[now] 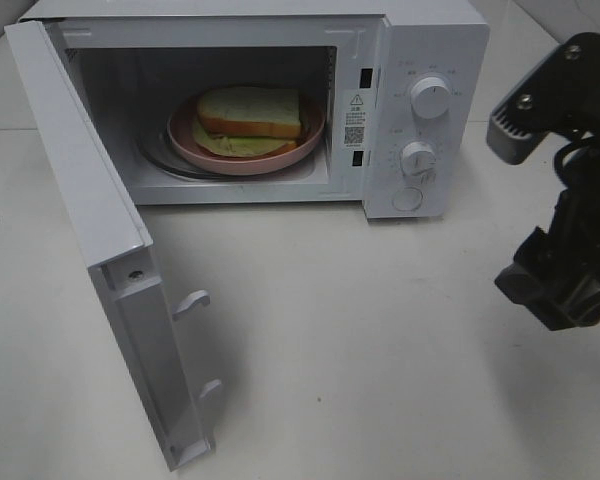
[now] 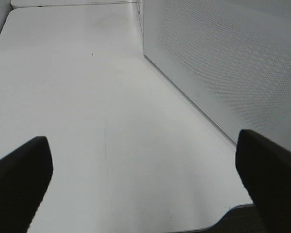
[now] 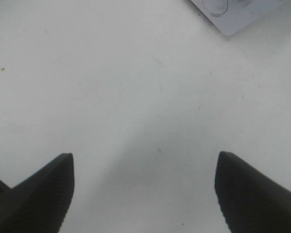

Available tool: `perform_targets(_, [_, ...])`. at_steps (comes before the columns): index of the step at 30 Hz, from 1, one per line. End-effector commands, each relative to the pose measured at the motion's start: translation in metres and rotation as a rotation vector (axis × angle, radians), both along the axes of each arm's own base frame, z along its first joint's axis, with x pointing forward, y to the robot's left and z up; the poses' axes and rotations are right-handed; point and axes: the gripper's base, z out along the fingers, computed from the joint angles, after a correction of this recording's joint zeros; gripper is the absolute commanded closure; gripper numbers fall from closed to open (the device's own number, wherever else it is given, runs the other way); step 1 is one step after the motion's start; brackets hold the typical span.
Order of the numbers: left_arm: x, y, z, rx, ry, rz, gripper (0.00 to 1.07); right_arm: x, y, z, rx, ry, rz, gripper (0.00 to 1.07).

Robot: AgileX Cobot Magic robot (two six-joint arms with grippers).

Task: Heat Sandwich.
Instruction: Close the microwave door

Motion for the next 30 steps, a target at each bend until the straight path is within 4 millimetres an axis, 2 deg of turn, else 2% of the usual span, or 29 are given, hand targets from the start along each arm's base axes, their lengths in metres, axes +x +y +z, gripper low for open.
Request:
perform_targets(1, [-0.002,0.000,0.000,-0.001,-0.022,0.002,0.09,-0.014,-0.012,0.010,0.010,-0.002,-0.054,0.32])
perform_targets(3, [-0.002,0.000,0.000,-0.001,-0.022,0.002,0.09,-0.018,-0.015,0.013,0.010,-0.002,-0.063,0.32])
perform_targets(8, [-0.002,0.000,0.000,-0.001,-0.022,0.002,0.09,-0.044,-0.035,0.028,0.022,-0.012,-0.103,0.32])
perform_targets(11, [-0.002,0.000,0.000,-0.001,-0.022,0.002,0.09,-0.052,-0.042,0.032,0.021,-0.009,-0.115,0.32])
perform_targets(18, [-0.002,0.000,0.000,-0.001,-0.022,0.002,0.09,-0.085,-0.063,0.042,0.068,-0.002,-0.153,0.32])
perform_targets(30, [-0.002,0.000,0.000,-0.001,-0.022,0.002,0.09,-0.119,-0.090,0.051,0.174,-0.101,-0.227,0.32])
